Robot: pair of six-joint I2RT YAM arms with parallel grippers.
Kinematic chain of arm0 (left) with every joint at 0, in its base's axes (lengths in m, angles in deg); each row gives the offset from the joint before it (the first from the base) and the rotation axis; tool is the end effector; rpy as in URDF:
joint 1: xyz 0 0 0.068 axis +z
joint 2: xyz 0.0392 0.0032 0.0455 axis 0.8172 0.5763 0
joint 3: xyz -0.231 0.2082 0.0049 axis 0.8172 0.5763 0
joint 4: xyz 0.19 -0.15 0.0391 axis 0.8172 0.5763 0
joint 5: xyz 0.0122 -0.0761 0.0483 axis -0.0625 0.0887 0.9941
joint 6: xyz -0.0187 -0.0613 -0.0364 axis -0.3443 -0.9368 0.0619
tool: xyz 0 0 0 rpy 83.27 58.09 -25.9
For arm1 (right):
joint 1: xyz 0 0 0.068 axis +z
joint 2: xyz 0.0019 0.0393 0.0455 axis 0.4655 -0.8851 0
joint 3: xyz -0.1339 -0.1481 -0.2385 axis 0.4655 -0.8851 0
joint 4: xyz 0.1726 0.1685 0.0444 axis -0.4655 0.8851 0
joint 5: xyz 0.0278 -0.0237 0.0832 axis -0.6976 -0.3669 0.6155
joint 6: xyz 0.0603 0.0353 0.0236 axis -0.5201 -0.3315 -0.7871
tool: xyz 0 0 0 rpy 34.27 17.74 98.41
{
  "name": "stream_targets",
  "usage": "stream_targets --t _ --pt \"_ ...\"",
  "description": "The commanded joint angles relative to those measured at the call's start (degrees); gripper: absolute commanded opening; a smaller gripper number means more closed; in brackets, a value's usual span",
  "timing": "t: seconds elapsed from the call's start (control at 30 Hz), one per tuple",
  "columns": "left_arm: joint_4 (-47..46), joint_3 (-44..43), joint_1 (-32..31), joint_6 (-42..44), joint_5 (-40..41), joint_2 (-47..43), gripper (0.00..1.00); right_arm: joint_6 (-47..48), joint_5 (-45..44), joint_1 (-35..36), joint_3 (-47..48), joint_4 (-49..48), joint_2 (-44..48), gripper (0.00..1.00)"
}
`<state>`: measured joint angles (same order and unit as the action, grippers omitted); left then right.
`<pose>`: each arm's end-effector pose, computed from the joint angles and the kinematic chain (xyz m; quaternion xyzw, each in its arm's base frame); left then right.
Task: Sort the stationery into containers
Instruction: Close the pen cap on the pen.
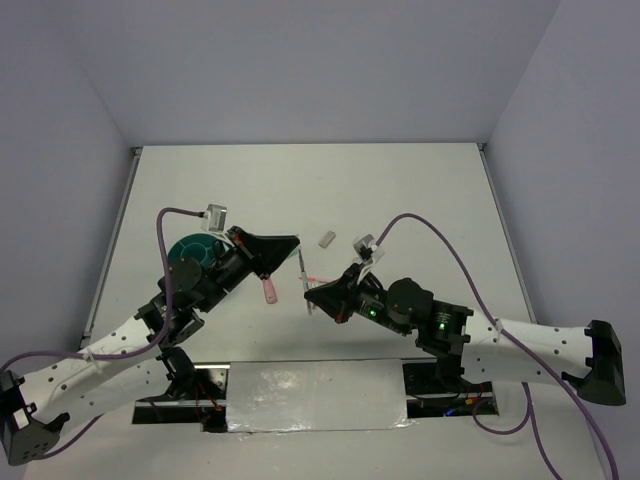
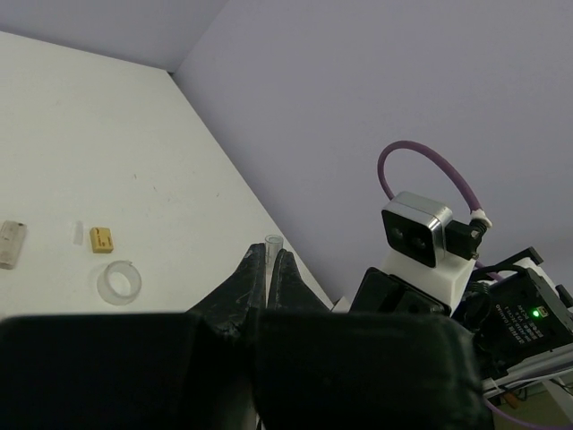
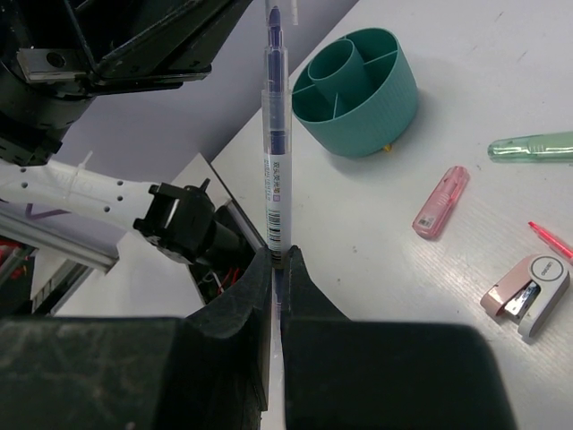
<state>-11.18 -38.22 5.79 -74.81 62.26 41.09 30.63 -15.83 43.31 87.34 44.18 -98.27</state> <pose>0.1101 -0.1152 0.3779 -0.0443 0.6111 -0.5673 0.5502 0.0715 0.1659 0.3258 -0.1589 0.7079 0.4907 0.4825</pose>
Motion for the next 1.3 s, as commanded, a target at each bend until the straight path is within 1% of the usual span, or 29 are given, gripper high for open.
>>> stream_targets --t 0.0,0.43,0.63,0.83,0.9,0.93,1.0,1.03,1.1,1.13,1.27 --pt "-3.23 0.03 -0.29 0.04 -0.98 -0.27 0.0 0.82 -1.26 0.41 2.92 -1.72 0.03 0.0" --pt "-4.11 0.91 -0.29 -1.45 -4.59 0.61 0.0 3.63 -2.67 -0.82 5.82 -0.05 -0.23 0.0" --pt "-2.35 0.38 -0.29 -0.66 -6.34 1.13 0.0 7.32 -3.99 -1.0 8.28 0.92 0.29 0.0" --pt "0.37 -1.2 -0.21 0.04 -7.49 1.93 0.0 13.9 -2.76 -1.09 7.94 -2.42 1.08 0.0" --pt "1.42 -2.25 -0.29 0.57 -7.49 1.66 0.1 14.62 -1.09 -1.17 7.5 -3.39 1.52 0.0" --pt "2.47 -2.69 -0.29 1.09 -7.31 1.31 0.25 14.8 -0.57 -1.17 7.23 -3.56 1.52 0.0" --pt "2.92 -3.31 -0.29 1.53 -7.4 0.96 0.38 14.62 -0.39 -1.09 7.49 -2.87 1.35 0.0" --pt "3.1 -3.57 -0.21 2.14 -7.31 0.78 0.49 14.1 -0.47 -1.09 7.76 -2.34 1.17 0.0" --pt "3.54 -4.54 -0.29 2.5 -7.31 0.69 0.57 13.4 -1.88 -1.17 8.37 -0.67 0.3 0.0" --pt "3.36 -4.8 -0.29 3.2 -7.31 0.87 0.58 12.96 -2.14 -1.17 8.46 -0.41 0.12 0.0" --pt "1.61 -5.6 -0.29 3.82 -9.06 1.31 0.58 12.25 -2.32 -1.17 8.55 -0.67 0.11 0.0"
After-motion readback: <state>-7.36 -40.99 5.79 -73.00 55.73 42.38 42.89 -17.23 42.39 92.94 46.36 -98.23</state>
